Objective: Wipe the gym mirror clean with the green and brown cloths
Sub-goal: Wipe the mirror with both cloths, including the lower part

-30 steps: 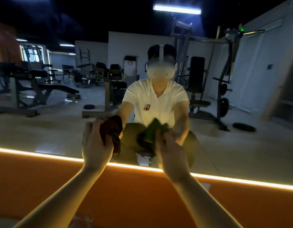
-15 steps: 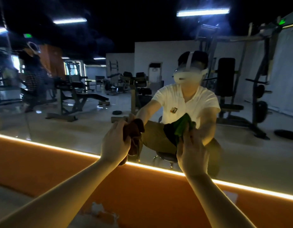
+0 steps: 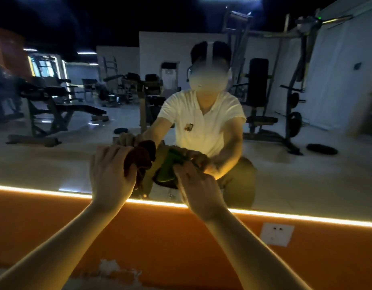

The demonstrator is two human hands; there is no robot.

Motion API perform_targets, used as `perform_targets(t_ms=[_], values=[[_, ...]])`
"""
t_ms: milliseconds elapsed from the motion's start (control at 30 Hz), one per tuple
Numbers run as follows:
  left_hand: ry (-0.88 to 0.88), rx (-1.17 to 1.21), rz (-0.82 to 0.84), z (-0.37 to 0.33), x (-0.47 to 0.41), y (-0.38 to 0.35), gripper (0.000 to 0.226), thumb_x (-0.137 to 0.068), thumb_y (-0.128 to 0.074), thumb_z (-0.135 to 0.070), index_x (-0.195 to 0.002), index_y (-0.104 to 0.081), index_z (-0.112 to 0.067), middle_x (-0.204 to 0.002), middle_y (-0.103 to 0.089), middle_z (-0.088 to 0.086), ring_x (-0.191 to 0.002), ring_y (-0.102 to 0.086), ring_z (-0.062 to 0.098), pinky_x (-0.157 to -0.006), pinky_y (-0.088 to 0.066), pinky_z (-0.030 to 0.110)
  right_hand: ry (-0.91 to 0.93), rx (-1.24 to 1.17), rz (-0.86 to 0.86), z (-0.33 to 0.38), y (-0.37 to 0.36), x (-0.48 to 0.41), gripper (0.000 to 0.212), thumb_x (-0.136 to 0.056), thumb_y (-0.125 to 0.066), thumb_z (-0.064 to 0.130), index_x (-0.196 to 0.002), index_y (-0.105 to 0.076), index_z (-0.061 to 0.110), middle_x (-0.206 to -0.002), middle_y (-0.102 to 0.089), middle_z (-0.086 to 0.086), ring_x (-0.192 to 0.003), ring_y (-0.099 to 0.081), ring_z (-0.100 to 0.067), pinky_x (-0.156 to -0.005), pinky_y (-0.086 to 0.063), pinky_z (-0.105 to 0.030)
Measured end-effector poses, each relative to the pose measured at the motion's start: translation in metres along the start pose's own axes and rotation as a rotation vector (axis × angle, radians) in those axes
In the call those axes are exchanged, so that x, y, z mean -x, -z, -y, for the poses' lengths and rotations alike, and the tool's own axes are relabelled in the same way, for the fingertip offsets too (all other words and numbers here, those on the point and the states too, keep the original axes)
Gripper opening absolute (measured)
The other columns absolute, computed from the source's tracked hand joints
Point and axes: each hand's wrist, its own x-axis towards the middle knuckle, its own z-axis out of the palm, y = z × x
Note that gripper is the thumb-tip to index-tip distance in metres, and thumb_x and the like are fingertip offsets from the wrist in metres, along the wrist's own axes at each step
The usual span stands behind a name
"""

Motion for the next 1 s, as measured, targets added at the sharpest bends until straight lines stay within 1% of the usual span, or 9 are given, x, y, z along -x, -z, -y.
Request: perform_targets(t_ms=[133, 267, 333, 433, 600, 667, 767, 900, 1000], values=[[-0.005, 0.082, -0.055, -0.009, -0.003, -0.007, 0.030, -0.087, -0.062, -0.018, -0.114, -0.062, -0.006, -0.113, -0.065, 0.017, -0.104, -0.051, 0.036, -0.085, -0.042, 0.046, -0.267, 0.151, 0.002, -0.065, 0.063, 0.040, 0.020, -0.102, -0.053, 0.023, -0.118, -0.057, 0.011, -0.116, -0.061, -0.013, -0.064, -0.060, -0.014, -0.050, -0.055, -0.029], [-0.057, 0.112, -0.050, -0.007, -0.003, -0.010, 0.032, -0.086, -0.062, -0.016, -0.117, -0.061, -0.006, -0.121, -0.063, 0.019, -0.107, -0.051, 0.039, -0.087, -0.039, 0.046, -0.726, 0.255, -0.230, -0.088, 0.088, 0.060, 0.025, -0.100, -0.055, 0.027, -0.112, -0.058, 0.005, -0.096, -0.064, -0.010, -0.061, -0.055, -0.012, -0.048, -0.051, -0.029], [-0.092, 0.103, -0.039, -0.002, -0.003, -0.008, 0.033, -0.086, -0.063, -0.017, -0.116, -0.062, -0.004, -0.119, -0.063, 0.019, -0.108, -0.051, 0.040, -0.089, -0.037, 0.046, -0.793, 0.225, -0.319, -0.071, 0.069, 0.046, 0.028, -0.101, -0.048, 0.030, -0.115, -0.059, 0.007, -0.096, -0.064, -0.006, -0.069, -0.058, -0.011, -0.054, -0.054, -0.030], [-0.169, 0.089, -0.029, 0.009, 0.000, -0.007, 0.030, -0.087, -0.065, -0.014, -0.115, -0.066, -0.002, -0.116, -0.064, 0.020, -0.107, -0.052, 0.041, -0.089, -0.038, 0.048, -0.724, 0.099, -0.285, -0.018, 0.024, 0.014, 0.029, -0.099, -0.045, 0.032, -0.119, -0.056, 0.014, -0.106, -0.064, -0.003, -0.081, -0.060, -0.009, -0.065, -0.055, -0.026], [-0.295, 0.088, -0.019, 0.029, 0.004, -0.010, 0.038, -0.087, -0.063, -0.017, -0.121, -0.067, -0.001, -0.118, -0.064, 0.023, -0.107, -0.054, 0.044, -0.090, -0.041, 0.054, -0.302, 0.040, 0.021, 0.049, -0.024, -0.011, 0.021, -0.097, -0.061, 0.022, -0.117, -0.060, 0.013, -0.114, -0.066, -0.008, -0.079, -0.069, -0.016, -0.059, -0.061, -0.028], [-0.306, 0.111, -0.025, 0.032, 0.001, -0.013, 0.038, -0.088, -0.062, -0.018, -0.121, -0.068, -0.001, -0.118, -0.065, 0.023, -0.107, -0.053, 0.044, -0.089, -0.042, 0.054, -0.267, 0.075, 0.022, 0.035, -0.010, -0.005, 0.015, -0.102, -0.058, 0.022, -0.114, -0.061, 0.014, -0.111, -0.066, -0.006, -0.071, -0.065, -0.012, -0.054, -0.058, -0.026], [-0.284, 0.147, -0.056, 0.029, 0.000, -0.019, 0.034, -0.088, -0.064, -0.016, -0.118, -0.068, -0.001, -0.117, -0.064, 0.022, -0.107, -0.052, 0.044, -0.088, -0.043, 0.055, -0.589, 0.173, -0.062, -0.012, 0.029, 0.020, 0.019, -0.105, -0.048, 0.025, -0.118, -0.059, 0.015, -0.114, -0.059, -0.001, -0.075, -0.056, -0.007, -0.061, -0.053, -0.027], [-0.256, 0.187, -0.045, 0.028, 0.002, -0.022, 0.034, -0.088, -0.063, -0.017, -0.121, -0.066, -0.006, -0.120, -0.063, 0.020, -0.110, -0.052, 0.044, -0.089, -0.044, 0.058, -1.062, 0.237, -0.409, -0.056, 0.060, 0.044, 0.035, -0.099, -0.044, 0.023, -0.129, -0.050, 0.005, -0.113, -0.058, -0.010, -0.091, -0.063, -0.023, -0.073, -0.061, -0.046], [-0.286, 0.198, -0.016, 0.033, 0.002, -0.019, 0.037, -0.089, -0.061, -0.020, -0.124, -0.063, -0.006, -0.122, -0.062, 0.020, -0.113, -0.052, 0.044, -0.090, -0.045, 0.059, -1.141, 0.186, -0.418, -0.028, 0.034, 0.019, 0.043, -0.094, -0.042, 0.019, -0.136, -0.043, 0.009, -0.127, -0.050, -0.012, -0.095, -0.064, -0.027, -0.069, -0.058, -0.036]])
